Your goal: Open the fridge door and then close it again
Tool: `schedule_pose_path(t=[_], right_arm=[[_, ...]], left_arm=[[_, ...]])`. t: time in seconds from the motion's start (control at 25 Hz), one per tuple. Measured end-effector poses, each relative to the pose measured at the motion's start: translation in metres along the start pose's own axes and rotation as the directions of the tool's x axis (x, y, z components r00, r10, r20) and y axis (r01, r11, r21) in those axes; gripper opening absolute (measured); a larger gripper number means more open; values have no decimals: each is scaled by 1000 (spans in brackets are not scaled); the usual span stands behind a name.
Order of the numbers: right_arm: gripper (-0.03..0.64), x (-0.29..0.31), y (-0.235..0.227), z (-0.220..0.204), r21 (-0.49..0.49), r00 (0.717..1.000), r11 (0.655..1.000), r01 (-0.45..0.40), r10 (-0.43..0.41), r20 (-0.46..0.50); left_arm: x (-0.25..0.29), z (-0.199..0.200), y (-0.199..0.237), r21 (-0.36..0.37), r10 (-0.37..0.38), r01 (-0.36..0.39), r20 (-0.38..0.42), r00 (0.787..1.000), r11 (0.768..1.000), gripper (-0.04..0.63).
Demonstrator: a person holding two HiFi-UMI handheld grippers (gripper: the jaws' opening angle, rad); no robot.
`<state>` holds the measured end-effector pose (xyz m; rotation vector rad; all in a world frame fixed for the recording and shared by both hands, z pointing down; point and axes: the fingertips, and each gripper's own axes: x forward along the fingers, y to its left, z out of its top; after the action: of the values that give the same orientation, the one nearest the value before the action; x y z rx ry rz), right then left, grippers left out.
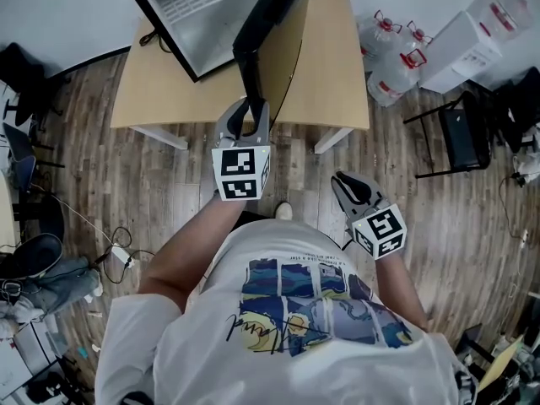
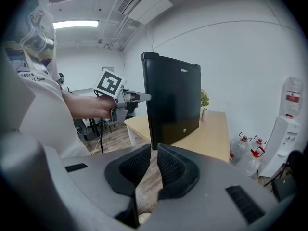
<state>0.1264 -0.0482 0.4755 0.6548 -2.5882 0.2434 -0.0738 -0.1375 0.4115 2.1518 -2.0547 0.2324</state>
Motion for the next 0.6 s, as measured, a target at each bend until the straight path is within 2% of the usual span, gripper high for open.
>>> schedule_pose_path(t=[0.6], right_arm=[[43, -10, -12, -7, 31, 999, 999, 39, -39, -9]], left_arm=[[5, 3, -52, -23, -29, 28, -35, 999, 999, 123]])
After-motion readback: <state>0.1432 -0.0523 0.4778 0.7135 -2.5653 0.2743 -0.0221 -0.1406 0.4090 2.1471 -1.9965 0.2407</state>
